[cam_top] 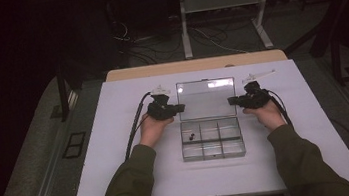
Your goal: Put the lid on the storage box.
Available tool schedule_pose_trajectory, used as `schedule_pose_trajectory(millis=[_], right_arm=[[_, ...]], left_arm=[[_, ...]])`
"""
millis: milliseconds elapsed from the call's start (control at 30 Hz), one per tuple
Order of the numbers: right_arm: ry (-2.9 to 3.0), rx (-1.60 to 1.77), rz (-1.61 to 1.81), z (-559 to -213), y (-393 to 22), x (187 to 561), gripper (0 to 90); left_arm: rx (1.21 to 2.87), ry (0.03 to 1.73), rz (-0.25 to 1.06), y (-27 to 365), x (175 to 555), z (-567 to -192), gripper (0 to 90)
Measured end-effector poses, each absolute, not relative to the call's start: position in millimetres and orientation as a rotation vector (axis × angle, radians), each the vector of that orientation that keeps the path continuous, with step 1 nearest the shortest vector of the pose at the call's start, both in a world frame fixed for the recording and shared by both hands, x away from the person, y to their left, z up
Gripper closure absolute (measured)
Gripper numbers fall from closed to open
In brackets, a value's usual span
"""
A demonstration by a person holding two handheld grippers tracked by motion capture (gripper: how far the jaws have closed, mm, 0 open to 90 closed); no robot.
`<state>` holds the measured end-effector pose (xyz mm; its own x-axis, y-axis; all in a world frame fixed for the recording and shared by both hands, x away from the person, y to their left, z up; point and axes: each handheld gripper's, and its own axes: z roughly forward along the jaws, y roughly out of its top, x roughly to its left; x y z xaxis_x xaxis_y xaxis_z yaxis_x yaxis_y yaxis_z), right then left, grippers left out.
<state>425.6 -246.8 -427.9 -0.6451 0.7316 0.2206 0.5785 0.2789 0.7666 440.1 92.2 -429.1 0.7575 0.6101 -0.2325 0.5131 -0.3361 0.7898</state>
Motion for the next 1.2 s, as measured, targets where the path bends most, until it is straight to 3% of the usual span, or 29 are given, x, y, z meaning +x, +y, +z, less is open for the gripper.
schedule_pose_trajectory(millis=[733, 1200], right_arm=[[2.336, 1.172, 1.361, -408.2, -246.0, 419.6, 89.0], [2.333, 1.175, 1.367, -407.4, -245.9, 418.9, 89.1]], left_arm=[[1.943, 0.807, 0.138, 93.3, 433.8, -410.5, 89.0], [1.958, 0.841, 0.192, 126.5, 425.5, -396.4, 74.3]])
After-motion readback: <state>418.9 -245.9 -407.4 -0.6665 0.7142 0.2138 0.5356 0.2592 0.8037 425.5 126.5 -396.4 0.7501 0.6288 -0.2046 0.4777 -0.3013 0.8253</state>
